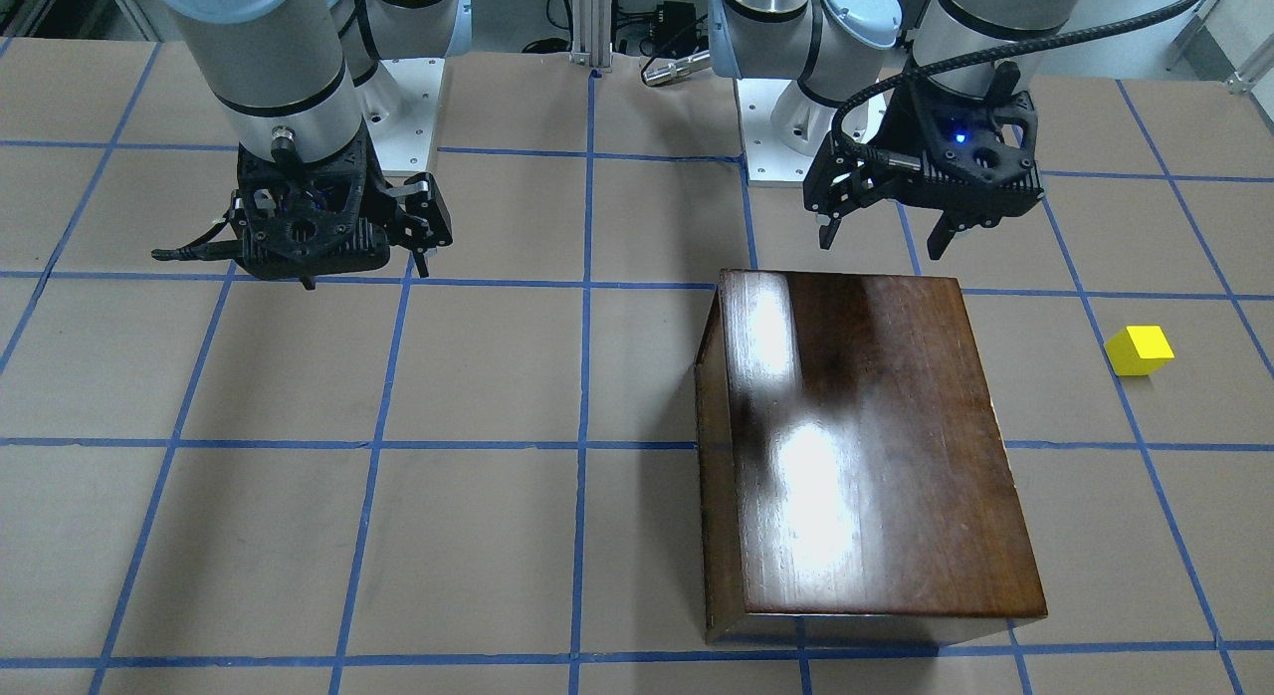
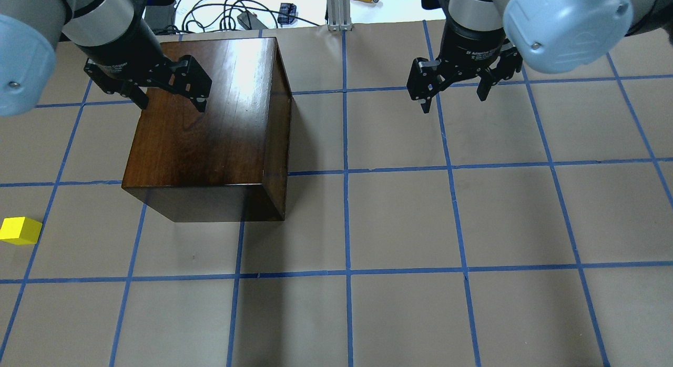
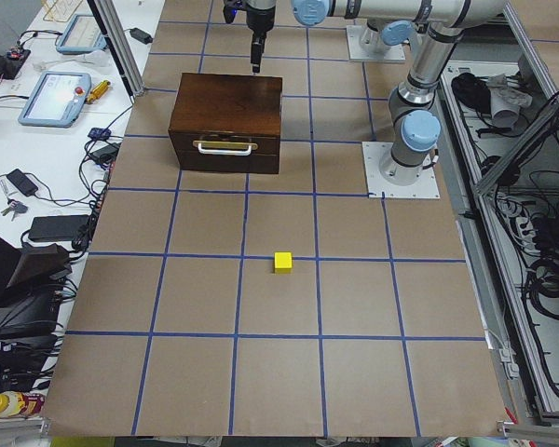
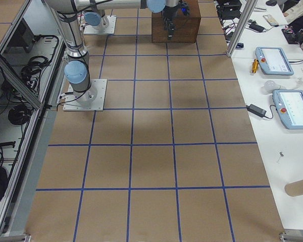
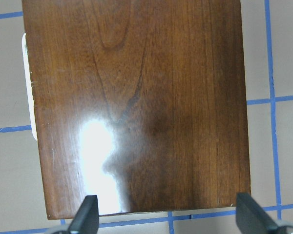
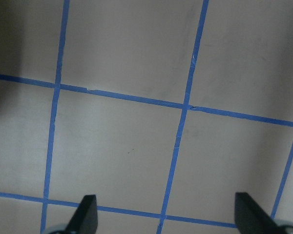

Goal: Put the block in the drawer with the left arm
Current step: 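Move the left gripper off the cabinet top toward the drawer handle side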

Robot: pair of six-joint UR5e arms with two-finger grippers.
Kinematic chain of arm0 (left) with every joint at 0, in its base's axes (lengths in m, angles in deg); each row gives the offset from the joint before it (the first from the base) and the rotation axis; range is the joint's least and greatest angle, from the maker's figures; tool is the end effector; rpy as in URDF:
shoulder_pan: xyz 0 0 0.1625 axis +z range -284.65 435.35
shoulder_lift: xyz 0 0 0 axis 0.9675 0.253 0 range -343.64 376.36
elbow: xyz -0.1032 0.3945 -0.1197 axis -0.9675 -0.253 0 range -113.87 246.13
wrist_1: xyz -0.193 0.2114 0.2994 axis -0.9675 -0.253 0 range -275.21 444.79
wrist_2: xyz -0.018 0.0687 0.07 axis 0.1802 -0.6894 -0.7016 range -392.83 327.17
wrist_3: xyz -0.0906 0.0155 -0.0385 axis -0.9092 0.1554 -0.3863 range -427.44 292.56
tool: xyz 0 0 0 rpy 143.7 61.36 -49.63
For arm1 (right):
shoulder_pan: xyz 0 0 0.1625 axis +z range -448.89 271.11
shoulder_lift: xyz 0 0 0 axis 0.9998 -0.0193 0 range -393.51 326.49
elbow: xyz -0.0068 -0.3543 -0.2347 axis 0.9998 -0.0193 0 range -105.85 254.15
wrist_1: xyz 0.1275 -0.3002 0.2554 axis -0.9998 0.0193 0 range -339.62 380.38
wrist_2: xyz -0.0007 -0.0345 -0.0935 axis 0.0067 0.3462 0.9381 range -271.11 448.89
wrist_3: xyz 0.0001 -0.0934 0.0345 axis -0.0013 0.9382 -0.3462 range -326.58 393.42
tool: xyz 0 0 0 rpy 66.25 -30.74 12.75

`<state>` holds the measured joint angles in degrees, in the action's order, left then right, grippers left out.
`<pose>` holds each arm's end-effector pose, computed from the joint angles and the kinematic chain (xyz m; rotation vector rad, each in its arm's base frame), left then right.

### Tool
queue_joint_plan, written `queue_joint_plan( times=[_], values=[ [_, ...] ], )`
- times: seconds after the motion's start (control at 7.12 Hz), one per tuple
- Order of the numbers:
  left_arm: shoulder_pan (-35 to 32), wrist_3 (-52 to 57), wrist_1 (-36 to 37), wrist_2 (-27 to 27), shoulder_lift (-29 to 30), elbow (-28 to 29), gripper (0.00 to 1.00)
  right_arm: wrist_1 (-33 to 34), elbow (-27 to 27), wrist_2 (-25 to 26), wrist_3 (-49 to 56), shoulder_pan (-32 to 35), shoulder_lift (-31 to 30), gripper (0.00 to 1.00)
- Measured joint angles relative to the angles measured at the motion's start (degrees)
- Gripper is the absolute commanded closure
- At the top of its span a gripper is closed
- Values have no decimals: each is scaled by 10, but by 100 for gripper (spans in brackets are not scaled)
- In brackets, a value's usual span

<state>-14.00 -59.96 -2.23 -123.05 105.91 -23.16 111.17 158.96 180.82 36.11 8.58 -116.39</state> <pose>-0.1273 -0.4969 0.5032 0.1859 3.1250 -0.1125 0.1994 -0.5209 0.4695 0.2757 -3.0948 -0.0287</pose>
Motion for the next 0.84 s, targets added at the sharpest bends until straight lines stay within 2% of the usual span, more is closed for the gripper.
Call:
queue_joint_plan(
  times=[0.84],
  values=[
    [0, 10, -1, -5, -2, 0, 0, 0, 0, 0, 0, 0, 0, 0]
  ],
)
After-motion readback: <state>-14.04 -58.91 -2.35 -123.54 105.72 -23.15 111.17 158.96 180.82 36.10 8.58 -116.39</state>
